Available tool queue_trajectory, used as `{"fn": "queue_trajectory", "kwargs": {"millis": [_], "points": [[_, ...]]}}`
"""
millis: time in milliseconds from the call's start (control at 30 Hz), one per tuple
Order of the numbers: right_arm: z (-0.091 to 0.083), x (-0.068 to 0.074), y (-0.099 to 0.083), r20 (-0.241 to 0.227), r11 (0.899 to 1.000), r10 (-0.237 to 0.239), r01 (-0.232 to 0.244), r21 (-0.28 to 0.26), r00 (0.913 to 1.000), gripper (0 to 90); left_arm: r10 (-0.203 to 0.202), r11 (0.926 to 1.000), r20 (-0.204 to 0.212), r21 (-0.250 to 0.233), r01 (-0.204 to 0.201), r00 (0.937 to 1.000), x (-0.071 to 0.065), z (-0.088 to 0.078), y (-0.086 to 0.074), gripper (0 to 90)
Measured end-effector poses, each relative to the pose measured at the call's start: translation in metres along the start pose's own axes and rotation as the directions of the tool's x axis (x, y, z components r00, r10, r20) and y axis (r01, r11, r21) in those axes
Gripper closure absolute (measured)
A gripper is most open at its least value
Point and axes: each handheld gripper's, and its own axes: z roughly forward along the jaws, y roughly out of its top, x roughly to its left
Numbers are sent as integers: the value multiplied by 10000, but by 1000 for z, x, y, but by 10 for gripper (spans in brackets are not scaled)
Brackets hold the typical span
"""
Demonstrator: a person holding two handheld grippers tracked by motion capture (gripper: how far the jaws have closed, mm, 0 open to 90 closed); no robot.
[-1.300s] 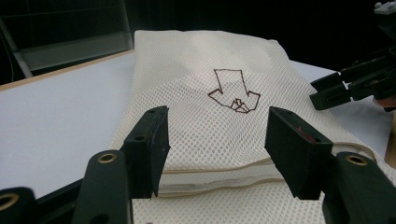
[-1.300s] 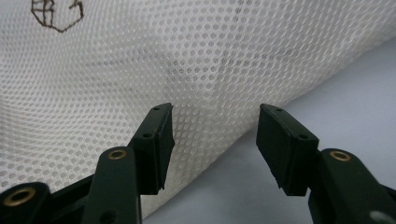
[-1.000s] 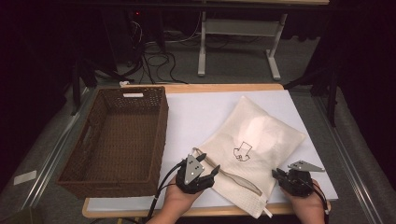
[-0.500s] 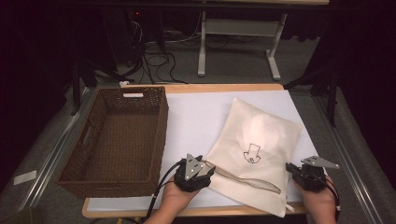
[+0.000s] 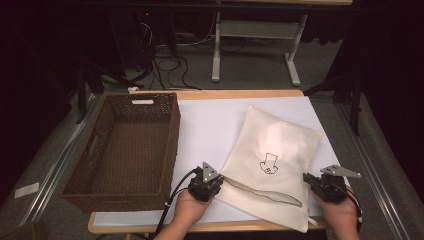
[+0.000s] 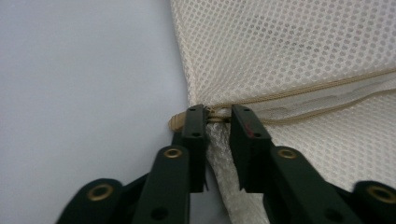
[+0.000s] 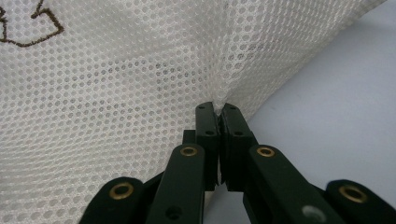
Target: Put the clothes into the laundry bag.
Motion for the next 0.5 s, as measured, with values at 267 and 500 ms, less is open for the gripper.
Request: {"fn": "queue_trajectory", "kwargs": {"millis": [267, 500], "points": [[5, 0, 2, -81, 9999, -93, 94, 122, 9999, 881, 323, 9993, -316, -155, -328, 9990, -6, -3, -2, 893], [16, 0, 9, -236, 9997, -167, 171, 180, 9996, 882, 637, 9976, -494, -251, -650, 9967, -10, -10, -7, 900]]}}
